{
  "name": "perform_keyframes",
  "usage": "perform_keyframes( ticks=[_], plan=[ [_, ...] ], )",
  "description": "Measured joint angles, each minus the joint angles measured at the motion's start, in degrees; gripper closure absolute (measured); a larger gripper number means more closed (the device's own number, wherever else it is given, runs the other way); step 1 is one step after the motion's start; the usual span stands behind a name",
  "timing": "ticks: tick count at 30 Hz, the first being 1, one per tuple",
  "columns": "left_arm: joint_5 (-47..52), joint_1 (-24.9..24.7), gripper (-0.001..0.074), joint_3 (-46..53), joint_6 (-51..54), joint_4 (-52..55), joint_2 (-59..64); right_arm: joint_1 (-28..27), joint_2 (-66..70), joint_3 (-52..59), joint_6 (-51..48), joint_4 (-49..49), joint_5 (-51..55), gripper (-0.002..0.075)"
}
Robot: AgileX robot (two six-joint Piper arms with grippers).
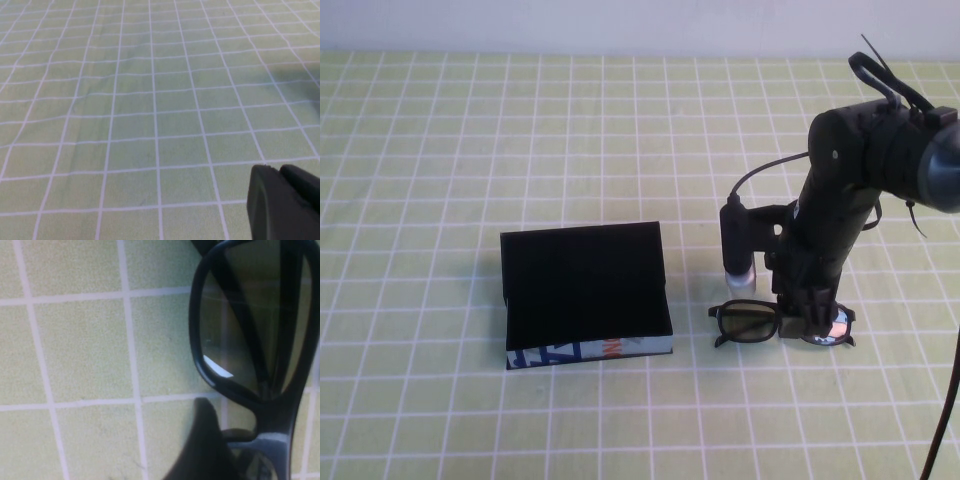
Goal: Return glasses to glasses case
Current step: Pick up the glasses from the table
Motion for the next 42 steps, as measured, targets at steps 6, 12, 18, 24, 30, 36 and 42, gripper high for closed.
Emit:
perform_keyframes(
  ticks=[6,12,18,24,30,36,42],
  plan=[
    [0.00,0.00,0.0737,0.00,0.00,0.00,0.00,0.00,0.99,0.00,0.00,0.00,0.00,0.0296],
    [0.00,0.00,0.0737,0.00,0.00,0.00,0.00,0.00,0.99,0.00,0.00,0.00,0.11,0.0349],
    [0.00,0.00,0.0737,0.00,0.00,0.00,0.00,0.00,0.99,0.00,0.38,0.00,0.95,0.0393],
    [0.00,0.00,0.0737,0.00,0.00,0.00,0.00,0.00,0.99,0.00,1.10,0.00,2.16,0.0482],
    [0.00,0.00,0.0737,0.00,0.00,0.00,0.00,0.00,0.88,0.00,1.10,0.00,3.30,0.0577],
    [0.00,0.00,0.0737,0.00,0.00,0.00,0.00,0.00,0.61,0.00,1.74,0.00,4.27,0.0662],
    [0.00,0.00,0.0737,0.00,0.00,0.00,0.00,1.32,-1.60,0.00,6.14,-0.61,7.75,0.0663]
  ],
)
